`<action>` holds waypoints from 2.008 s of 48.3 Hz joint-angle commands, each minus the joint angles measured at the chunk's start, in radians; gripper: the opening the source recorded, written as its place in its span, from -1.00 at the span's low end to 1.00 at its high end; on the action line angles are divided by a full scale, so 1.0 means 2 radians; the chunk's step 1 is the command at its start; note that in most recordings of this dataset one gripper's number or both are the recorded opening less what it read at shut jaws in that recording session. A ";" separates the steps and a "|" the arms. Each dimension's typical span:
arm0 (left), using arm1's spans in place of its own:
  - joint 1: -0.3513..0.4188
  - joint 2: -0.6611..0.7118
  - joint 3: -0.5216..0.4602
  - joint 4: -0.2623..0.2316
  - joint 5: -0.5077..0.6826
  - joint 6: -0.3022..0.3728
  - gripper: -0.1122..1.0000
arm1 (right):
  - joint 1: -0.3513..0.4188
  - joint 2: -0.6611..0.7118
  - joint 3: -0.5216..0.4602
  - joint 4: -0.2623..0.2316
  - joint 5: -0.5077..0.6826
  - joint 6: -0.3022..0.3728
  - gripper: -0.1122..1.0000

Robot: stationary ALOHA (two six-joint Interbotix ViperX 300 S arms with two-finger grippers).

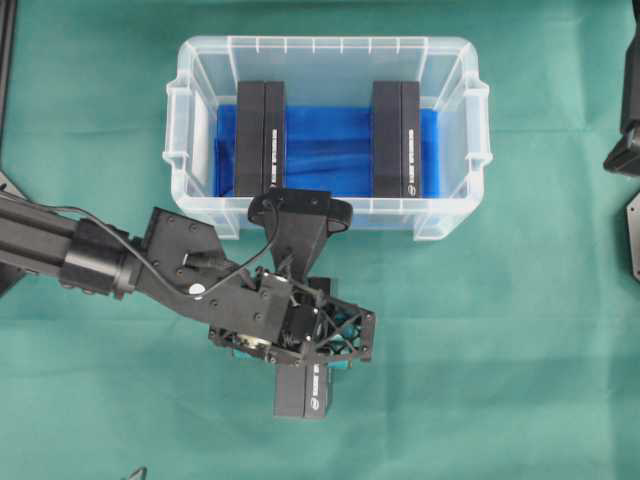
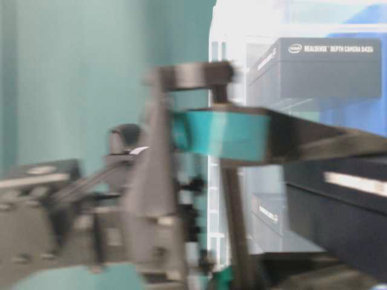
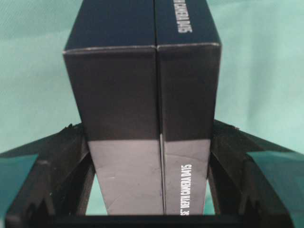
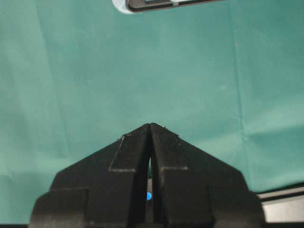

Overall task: Take the box out of the case with the left arm.
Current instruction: 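Carry the box toward the front and lower it onto the table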

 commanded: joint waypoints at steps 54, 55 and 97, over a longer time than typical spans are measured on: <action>0.002 -0.034 0.039 -0.021 -0.069 0.012 0.29 | -0.001 0.005 -0.008 -0.002 -0.003 0.002 -0.80; 0.002 -0.035 0.041 -0.020 -0.074 0.011 0.29 | -0.001 0.005 -0.008 -0.002 -0.003 0.002 -0.80; 0.000 -0.064 0.046 -0.014 -0.064 0.015 0.86 | -0.001 0.005 -0.008 -0.002 -0.005 0.002 -0.80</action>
